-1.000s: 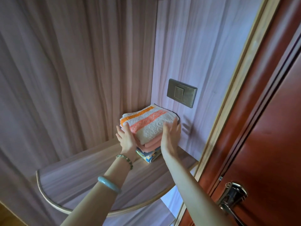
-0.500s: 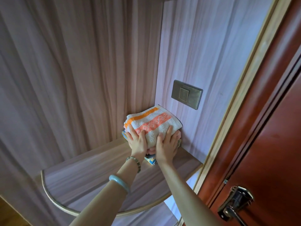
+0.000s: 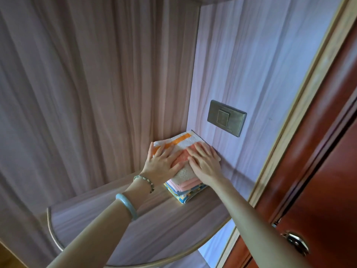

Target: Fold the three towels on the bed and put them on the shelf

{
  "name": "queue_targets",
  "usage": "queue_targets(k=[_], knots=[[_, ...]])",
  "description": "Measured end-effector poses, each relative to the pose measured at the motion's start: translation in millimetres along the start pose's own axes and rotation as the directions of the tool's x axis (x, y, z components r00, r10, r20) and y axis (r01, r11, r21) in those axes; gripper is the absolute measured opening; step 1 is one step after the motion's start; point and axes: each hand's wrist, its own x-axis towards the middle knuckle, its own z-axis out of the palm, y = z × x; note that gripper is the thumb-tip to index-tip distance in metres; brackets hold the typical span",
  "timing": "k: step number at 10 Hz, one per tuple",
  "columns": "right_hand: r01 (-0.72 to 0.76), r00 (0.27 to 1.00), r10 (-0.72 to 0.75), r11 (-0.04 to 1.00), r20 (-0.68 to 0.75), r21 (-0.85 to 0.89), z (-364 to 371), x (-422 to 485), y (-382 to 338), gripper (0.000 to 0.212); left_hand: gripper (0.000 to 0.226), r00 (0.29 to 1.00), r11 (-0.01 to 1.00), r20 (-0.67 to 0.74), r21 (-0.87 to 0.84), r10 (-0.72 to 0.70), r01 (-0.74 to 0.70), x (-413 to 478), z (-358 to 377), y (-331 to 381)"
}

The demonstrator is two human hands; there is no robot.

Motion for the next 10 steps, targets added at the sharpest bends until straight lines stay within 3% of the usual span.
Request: queue_targets(k=[1,2,3,4,5,6,7,8,9,10], knots=[[-0.036,0.998,0.035,0.999,-0.057,-0.014,20.9,-9.7,4.9,0.048,0.084,0.998,0.997,0.001,-0.047,-0.069,0.069,-2.0,10.7,0.6],[-0.046,0.999,0.046,0.999,0.017,-0.010,19.3,-7.0,1.7,0.052,0.107,0.996,0.997,0.066,0.045,-0.058,0.055,-0.9,13.2,-1.3],[-0.008,0.999,0.008,1.000,0.039,0.012,5.8,-6.0,3.5,0.061,0.092,0.996,0.993,0.066,0.100,0.057,-0.064,-7.3,1.4,-3.4],[-0.050,0.995,0.058,0.995,-0.082,0.087,-11.0,-15.5,2.0,0.062,0.046,0.990,0.986,0.000,0.090,0.143,-0.142,-22.1,-5.3,-3.9],[-0.065,0.990,0.081,0.989,-0.119,0.134,-8.9,-34.7,-0.5,0.063,0.044,0.986,0.986,-0.074,0.091,0.148,-0.141,-32.2,2.6,-1.3],[-0.179,0.983,0.169,0.969,0.071,0.171,2.9,-49.5,-3.6,0.070,0.043,0.994,0.991,0.019,0.081,0.104,-0.106,-37.5,5.6,6.9],[-0.198,0.977,0.185,0.971,0.102,0.137,11.7,-52.7,-2.5,0.071,0.050,0.989,0.992,0.142,0.115,0.029,-0.046,-33.7,8.5,9.3],[-0.237,0.957,0.208,0.963,0.203,0.131,-4.0,-45.8,-6.4,0.068,0.091,0.988,0.986,0.155,0.161,0.025,-0.050,-29.8,-1.1,8.9],[-0.251,0.923,0.194,0.958,0.333,0.138,-31.7,-36.5,-13.4,0.064,0.086,0.994,0.997,0.092,0.047,-0.066,0.062,-32.3,-19.5,9.6],[-0.257,0.875,0.184,0.960,0.448,0.107,-64.8,-24.0,-22.9,0.059,0.051,0.979,0.953,0.095,-0.227,-0.181,0.199,-32.8,-34.6,3.2]])
